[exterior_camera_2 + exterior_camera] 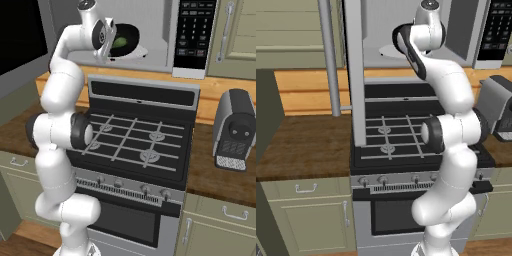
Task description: Pick the avocado from the sink and place it in the bowl. Then pick the bowl and place it in the microwave. Then close the microwave door and press the start button.
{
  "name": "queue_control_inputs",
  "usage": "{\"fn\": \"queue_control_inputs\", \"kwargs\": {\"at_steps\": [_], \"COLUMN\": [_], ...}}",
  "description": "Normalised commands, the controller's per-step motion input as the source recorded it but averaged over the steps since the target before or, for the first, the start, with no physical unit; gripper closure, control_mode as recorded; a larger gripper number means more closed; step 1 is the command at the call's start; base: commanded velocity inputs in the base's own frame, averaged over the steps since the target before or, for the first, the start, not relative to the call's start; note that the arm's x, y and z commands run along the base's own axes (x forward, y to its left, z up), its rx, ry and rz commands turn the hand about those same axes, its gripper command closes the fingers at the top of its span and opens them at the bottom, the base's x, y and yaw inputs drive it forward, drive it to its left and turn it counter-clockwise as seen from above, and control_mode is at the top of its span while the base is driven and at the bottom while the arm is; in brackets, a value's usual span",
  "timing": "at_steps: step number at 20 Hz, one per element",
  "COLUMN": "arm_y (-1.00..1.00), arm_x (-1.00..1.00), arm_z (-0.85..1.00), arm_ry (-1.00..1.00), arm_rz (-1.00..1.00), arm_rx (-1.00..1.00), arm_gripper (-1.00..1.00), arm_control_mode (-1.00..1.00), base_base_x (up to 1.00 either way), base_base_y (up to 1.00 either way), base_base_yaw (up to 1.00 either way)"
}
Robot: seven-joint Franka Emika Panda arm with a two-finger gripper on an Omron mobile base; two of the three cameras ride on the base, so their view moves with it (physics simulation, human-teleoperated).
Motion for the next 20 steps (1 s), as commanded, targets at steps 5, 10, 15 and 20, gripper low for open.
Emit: {"fn": "queue_control_inputs", "kwargs": {"at_steps": [5, 10, 15, 20], "arm_y": [0.0, -0.03, 0.0, 0.0], "arm_x": [0.0, 0.01, 0.0, 0.0], "arm_z": [0.03, -0.05, -0.12, -0.14], "arm_ry": [0.0, 0.0, 0.0, 0.0], "arm_rz": [0.12, 0.03, 0.01, 0.02], "arm_rx": [0.0, 0.0, 0.0, 0.0], "arm_gripper": [1.0, 1.0, 1.0, 1.0], "arm_control_mode": [-1.0, -1.0, -1.0, -1.0], "base_base_x": [0.0, 0.0, 0.0, 0.0], "base_base_y": [0.0, 0.0, 0.0, 0.0], "base_base_yaw": [0.0, 0.0, 0.0, 0.0]}}
